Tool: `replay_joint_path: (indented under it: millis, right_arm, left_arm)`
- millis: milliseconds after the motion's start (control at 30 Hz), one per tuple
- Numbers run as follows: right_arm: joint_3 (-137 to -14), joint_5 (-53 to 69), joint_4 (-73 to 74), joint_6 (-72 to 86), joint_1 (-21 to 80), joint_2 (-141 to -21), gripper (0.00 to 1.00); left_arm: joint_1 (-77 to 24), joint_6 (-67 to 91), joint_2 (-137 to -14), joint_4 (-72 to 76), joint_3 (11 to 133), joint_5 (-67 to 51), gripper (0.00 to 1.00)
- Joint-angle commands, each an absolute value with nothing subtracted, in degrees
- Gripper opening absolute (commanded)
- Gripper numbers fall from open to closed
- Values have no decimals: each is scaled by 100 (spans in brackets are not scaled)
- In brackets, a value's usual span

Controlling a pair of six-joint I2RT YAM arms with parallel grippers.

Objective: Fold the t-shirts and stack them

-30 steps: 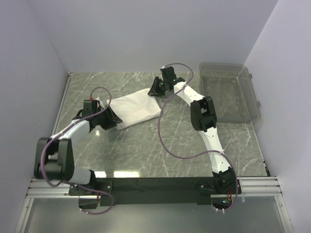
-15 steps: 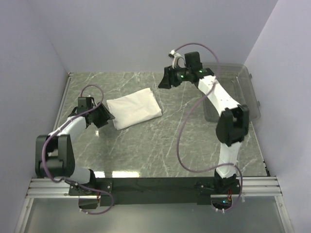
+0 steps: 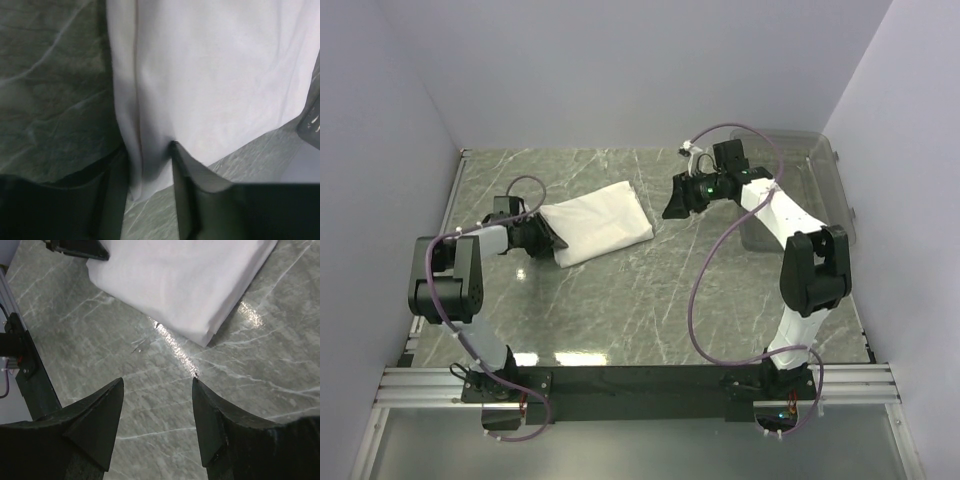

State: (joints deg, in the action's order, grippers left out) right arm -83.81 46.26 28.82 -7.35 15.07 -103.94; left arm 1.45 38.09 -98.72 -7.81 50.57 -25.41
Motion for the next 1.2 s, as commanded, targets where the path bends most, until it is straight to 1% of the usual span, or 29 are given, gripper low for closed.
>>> replay_joint_path:
  millis: [0,67,100,167,233,267,333,367,433,533,667,733,867,933,967,1033,1067,1133,1167]
  right_arm:
    - [-8490,4851,2707,-809,1398,-9879,64]
    - [-8482,4852,2716,-800,1380,-9853,64]
    - [-8473,4886,2733,-809,1371,-9826,64]
    - [-8446,4869,2760,-844,1336,-9809,64]
    - [-8368,4861,2725,-853,1283,-9721,64]
    - [-8332,4860,2699,-853,1257,-9660,64]
    - [-8262,4921,2663,-826,1161,-9642,64]
    - [-8236,4939,2646,-817,1125,-9633,64]
    - [-8200,5018,2637,-809,1046,-9633,64]
    - [-8165,5089,2637,-817,993,-9650,64]
    - [-8086,5238,2575,-817,967,-9677,64]
    - [-8060,5273,2584,-844,967,-9677,64]
    - [-8033,5282,2610,-931,958,-9650,64]
    - [-8042,5247,2671,-1002,967,-9659,64]
    - [-8042,5247,2698,-1037,958,-9677,64]
    - [-8077,5186,2803,-1133,958,-9694,64]
    - [-8103,5168,2847,-1177,967,-9703,64]
    - [-8104,5020,2979,-1335,975,-9694,64]
    - [-8104,4958,3014,-1388,967,-9686,64]
  left_arm:
    - [44,3499,-10256,-738,5229,-2847,39]
    - [44,3376,-10432,-913,5421,-2918,31]
    - [-104,3201,-10563,-1010,5501,-2901,18]
    - [-62,3033,-10608,-1360,5659,-2550,1]
    - [165,2761,-10573,-1660,5783,-2138,1]
    - [271,2681,-10556,-1974,5957,-1666,0]
    - [622,2470,-10547,-2187,6151,-1294,1]
    - [746,2313,-10556,-2362,6387,-944,0]
    - [1035,2154,-10652,-2565,6835,-713,0]
    - [1397,1890,-10985,-2917,7346,-361,0]
    - [1704,1618,-11827,-3479,8558,148,1]
    - [1828,1565,-12119,-3812,9207,517,2]
    - [1977,1521,-12708,-4183,10097,983,5]
    - [2074,1529,-12805,-4324,10509,1325,9]
    - [2109,1529,-12814,-4359,10599,1405,19]
    - [2188,1512,-12727,-4333,10731,1346,31]
    - [2206,1503,-12579,-4298,10740,1258,41]
    - [2206,1503,-12324,-4202,10618,1056,49]
    - [2189,1503,-12000,-4123,10530,915,53]
